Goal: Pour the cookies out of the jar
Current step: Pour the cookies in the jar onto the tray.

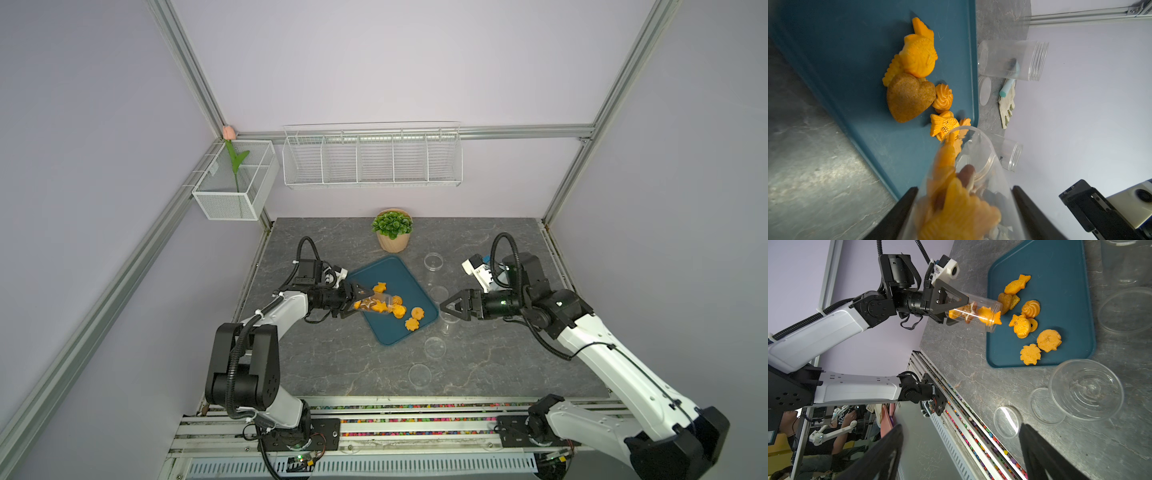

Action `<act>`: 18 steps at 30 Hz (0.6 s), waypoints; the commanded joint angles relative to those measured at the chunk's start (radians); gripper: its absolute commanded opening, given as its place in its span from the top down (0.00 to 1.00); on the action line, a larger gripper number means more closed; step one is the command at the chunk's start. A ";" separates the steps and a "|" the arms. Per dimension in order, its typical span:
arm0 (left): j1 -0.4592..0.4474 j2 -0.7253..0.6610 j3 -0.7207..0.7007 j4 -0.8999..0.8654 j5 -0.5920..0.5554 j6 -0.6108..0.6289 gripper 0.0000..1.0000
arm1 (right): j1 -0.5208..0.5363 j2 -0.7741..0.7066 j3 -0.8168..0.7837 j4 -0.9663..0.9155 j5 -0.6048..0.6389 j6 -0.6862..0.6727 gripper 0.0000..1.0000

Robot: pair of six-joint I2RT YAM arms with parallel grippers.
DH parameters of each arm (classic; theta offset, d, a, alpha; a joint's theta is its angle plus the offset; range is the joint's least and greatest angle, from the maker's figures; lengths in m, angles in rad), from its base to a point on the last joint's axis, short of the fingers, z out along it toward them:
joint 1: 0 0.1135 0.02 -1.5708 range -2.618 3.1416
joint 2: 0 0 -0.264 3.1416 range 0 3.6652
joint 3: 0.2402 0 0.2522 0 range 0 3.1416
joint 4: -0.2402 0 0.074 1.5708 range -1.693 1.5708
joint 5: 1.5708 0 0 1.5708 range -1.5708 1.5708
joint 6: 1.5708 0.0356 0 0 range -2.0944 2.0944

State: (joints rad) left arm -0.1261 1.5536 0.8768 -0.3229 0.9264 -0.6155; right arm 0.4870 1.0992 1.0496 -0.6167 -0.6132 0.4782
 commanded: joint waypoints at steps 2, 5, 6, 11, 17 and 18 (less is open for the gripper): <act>0.035 -0.038 -0.024 0.043 0.045 -0.007 0.32 | 0.004 -0.022 -0.020 -0.008 0.008 -0.010 0.11; 0.056 -0.044 -0.020 0.072 0.046 -0.038 0.32 | 0.005 -0.024 -0.012 -0.019 0.007 -0.018 0.11; 0.060 -0.041 -0.009 0.066 0.044 -0.036 0.32 | 0.005 -0.024 -0.008 -0.025 0.008 -0.022 0.11; 0.075 -0.006 0.034 0.069 0.008 -0.043 0.32 | 0.005 -0.031 0.000 -0.041 0.014 -0.030 0.11; 0.084 0.054 0.091 0.095 0.007 -0.062 0.32 | 0.005 -0.025 0.029 -0.085 0.028 -0.058 0.11; 0.090 0.065 0.101 0.099 0.010 -0.063 0.32 | 0.005 -0.021 0.037 -0.095 0.031 -0.067 0.11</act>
State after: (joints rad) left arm -0.0517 1.5929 0.9310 -0.2619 0.9314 -0.6727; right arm 0.4870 1.0832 1.0534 -0.6724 -0.5945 0.4538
